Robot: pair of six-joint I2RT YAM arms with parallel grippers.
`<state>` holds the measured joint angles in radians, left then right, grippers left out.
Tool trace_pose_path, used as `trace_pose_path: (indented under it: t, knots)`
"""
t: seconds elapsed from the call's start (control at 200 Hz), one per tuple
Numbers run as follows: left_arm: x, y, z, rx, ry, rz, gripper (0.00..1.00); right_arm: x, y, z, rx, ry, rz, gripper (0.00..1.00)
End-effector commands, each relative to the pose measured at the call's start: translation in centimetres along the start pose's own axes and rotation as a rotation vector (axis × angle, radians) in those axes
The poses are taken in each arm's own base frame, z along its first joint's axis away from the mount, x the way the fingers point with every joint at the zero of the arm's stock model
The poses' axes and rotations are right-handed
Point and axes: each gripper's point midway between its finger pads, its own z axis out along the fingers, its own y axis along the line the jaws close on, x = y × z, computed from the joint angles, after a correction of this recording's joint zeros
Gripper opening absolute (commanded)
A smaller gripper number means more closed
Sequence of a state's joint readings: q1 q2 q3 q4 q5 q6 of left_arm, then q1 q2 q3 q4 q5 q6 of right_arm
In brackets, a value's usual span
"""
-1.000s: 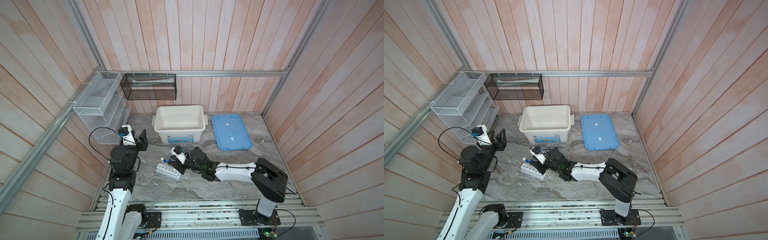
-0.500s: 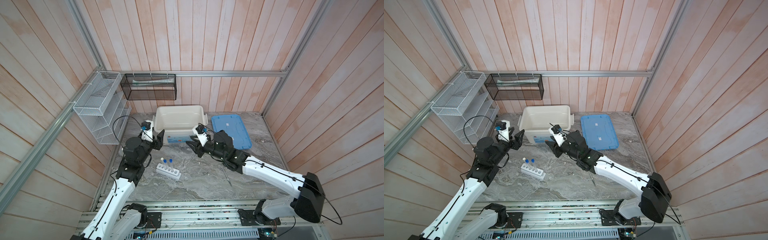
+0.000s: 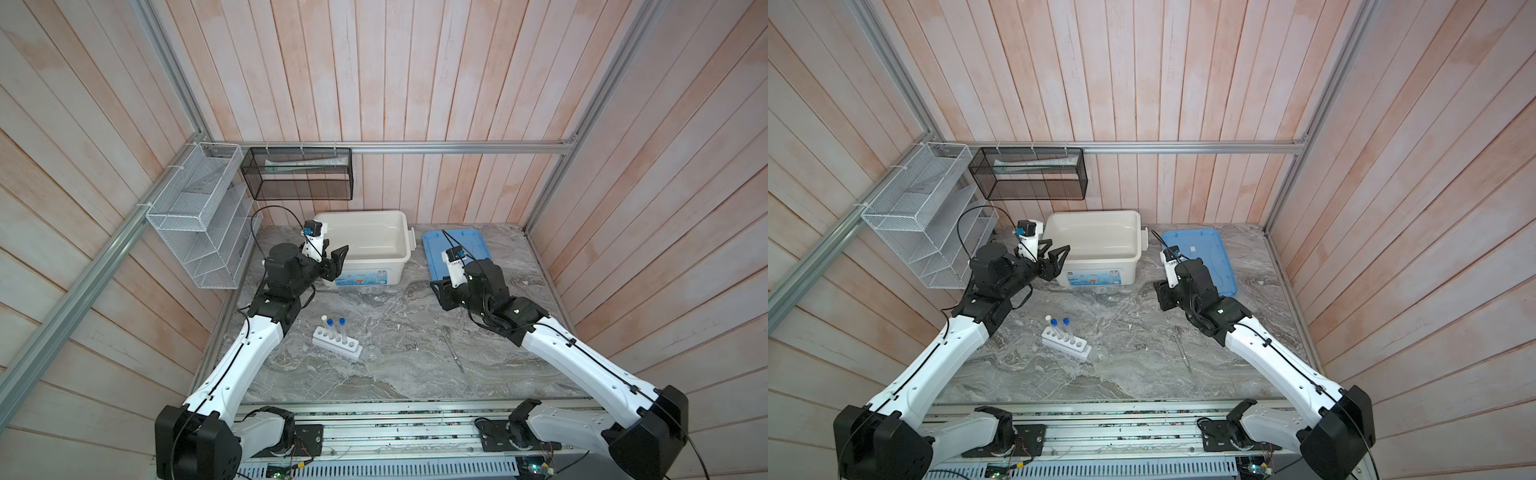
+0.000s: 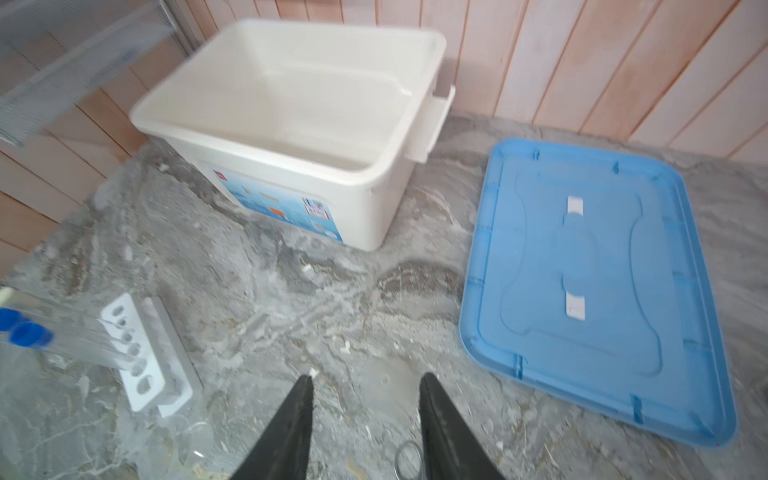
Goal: Organize the chemistry lab equipment
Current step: 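Move the right gripper over the clear plastic funnel beside the blue lid, then close the right gripper on the funnel stem and lift it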
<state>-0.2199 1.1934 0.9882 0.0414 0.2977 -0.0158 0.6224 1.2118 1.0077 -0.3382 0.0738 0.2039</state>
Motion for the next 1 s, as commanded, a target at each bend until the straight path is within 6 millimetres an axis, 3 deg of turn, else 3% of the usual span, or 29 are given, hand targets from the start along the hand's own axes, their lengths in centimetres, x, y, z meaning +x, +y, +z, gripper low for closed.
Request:
trace_pose_path:
  t: [0.0, 0.305, 0.69, 0.995]
  knots:
    - [-0.5, 0.7, -0.5, 0.002, -0.041, -0.023, 0.63, 3.6, -1.9, 2.1, 0.083, 0.148, 0.028, 0.47]
    - [-0.1, 3.3, -1.6, -0.02, -0.079, -0.102, 0.63, 5.9, -2.7, 6.6, 0.085, 0.253, 0.062, 0.47]
    - [-0.4, 4.6, -2.4, -0.051, -0.095, -0.112, 0.63, 7.0, -1.5, 9.1, 0.014, 0.316, 0.071, 0.46]
    - [-0.2, 4.8, -2.3, -0.054, -0.088, -0.111, 0.63, 8.2, -1.5, 10.3, 0.016, 0.347, 0.066, 0.37]
